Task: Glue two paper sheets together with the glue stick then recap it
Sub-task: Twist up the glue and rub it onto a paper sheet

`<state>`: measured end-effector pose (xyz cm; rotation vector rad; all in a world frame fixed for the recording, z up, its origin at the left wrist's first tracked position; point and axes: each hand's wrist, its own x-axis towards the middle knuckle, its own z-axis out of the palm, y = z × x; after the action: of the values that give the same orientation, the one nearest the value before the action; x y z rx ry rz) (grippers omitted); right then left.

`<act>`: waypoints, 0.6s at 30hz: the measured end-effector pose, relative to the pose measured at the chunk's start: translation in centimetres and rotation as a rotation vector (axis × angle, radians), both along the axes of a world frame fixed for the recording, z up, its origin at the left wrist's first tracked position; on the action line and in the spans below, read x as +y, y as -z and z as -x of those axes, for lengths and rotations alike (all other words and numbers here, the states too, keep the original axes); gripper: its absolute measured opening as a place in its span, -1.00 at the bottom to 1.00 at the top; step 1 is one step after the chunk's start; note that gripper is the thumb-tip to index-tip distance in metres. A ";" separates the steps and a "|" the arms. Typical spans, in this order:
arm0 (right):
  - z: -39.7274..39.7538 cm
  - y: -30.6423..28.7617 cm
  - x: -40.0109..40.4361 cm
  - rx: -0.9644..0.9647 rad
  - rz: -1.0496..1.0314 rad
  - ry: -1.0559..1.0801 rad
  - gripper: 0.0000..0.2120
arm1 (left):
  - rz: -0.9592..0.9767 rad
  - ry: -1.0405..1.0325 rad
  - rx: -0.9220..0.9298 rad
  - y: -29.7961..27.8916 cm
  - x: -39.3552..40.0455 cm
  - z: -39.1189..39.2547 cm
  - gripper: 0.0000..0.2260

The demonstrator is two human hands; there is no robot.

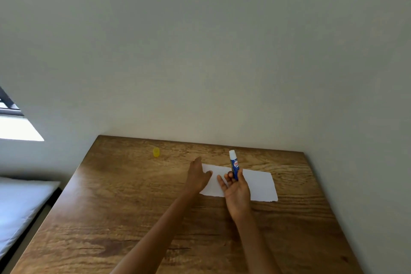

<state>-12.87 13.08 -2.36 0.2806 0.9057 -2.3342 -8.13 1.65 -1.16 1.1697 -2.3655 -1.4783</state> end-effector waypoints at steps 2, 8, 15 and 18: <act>0.2 0.4 0.2 -0.030 0.022 -0.007 -0.75 | -0.006 -0.044 -0.012 -0.1 -0.3 0.7 -0.43; 0.8 0.4 0.6 -0.016 0.025 -0.072 -0.75 | 0.080 -0.097 -0.024 -0.5 -1.2 0.1 -0.69; -1.2 -1.4 0.9 0.064 0.084 -0.123 -0.78 | 0.046 -0.296 0.142 -1.3 -0.5 -5.8 -0.78; -3.5 -2.6 0.2 0.079 0.117 -0.140 -0.81 | 0.092 -0.350 0.200 -1.2 -1.0 -10.2 -0.77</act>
<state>-9.39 13.31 0.25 0.0741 0.7961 -2.2706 2.10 0.66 0.01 1.2670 -1.9561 -1.2886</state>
